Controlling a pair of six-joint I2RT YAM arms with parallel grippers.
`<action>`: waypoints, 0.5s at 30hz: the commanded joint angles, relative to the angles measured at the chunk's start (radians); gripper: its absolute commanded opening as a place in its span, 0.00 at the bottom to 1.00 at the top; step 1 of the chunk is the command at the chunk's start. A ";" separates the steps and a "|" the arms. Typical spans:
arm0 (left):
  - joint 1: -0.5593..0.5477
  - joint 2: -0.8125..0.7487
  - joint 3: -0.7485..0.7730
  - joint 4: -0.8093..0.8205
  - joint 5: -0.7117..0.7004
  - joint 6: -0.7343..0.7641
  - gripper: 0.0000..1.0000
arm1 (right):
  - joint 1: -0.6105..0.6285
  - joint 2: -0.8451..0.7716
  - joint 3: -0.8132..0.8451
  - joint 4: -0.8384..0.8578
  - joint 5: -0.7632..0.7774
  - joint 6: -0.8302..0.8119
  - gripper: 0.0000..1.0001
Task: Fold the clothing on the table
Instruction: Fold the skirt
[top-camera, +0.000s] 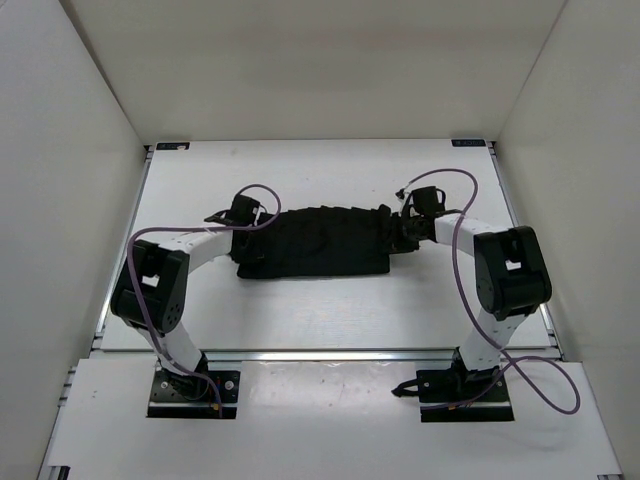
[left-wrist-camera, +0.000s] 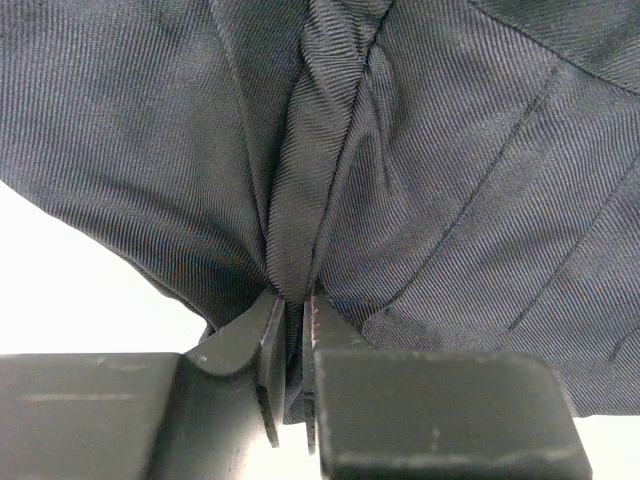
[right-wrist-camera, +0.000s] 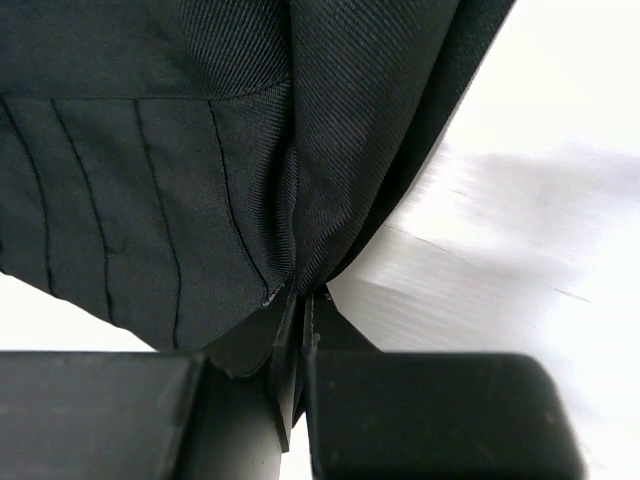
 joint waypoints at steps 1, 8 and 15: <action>-0.030 0.055 0.003 0.000 0.077 0.005 0.06 | -0.034 -0.078 0.072 -0.041 0.044 -0.012 0.00; -0.125 0.157 0.113 -0.005 0.198 0.002 0.04 | -0.021 -0.144 0.263 -0.153 0.054 -0.033 0.00; -0.185 0.243 0.250 -0.037 0.342 -0.003 0.06 | 0.122 -0.173 0.354 -0.149 0.060 0.044 0.00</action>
